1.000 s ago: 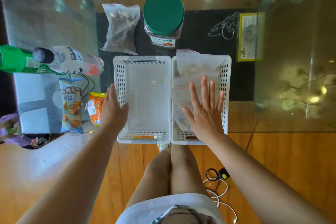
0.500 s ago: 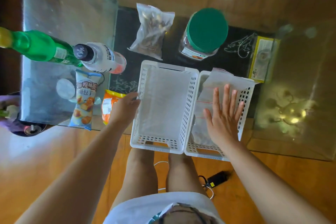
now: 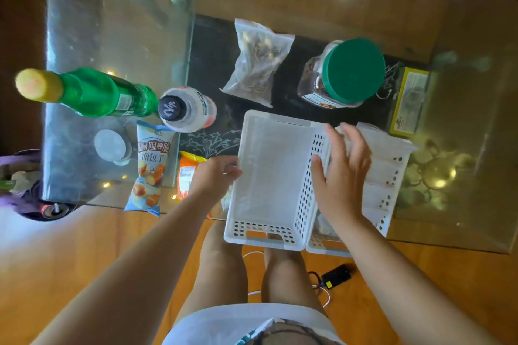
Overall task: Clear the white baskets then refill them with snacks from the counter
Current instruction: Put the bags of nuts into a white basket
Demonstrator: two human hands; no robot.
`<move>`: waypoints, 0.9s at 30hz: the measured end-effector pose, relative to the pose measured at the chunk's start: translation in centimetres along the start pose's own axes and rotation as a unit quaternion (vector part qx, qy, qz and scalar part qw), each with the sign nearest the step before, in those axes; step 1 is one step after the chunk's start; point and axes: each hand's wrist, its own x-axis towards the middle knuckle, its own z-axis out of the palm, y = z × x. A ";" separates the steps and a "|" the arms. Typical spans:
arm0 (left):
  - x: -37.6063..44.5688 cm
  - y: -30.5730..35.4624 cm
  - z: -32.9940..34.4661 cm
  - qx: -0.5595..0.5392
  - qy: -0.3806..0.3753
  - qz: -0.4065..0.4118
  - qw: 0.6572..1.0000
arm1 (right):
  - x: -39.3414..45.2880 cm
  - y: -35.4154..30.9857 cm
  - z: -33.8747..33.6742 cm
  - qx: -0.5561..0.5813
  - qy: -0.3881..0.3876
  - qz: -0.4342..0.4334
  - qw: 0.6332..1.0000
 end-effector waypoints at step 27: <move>1.5 -0.3 -1.1 -0.031 -0.070 -0.008 0.997 | 22.3 -7.7 9.4 -0.111 -0.146 0.025 0.983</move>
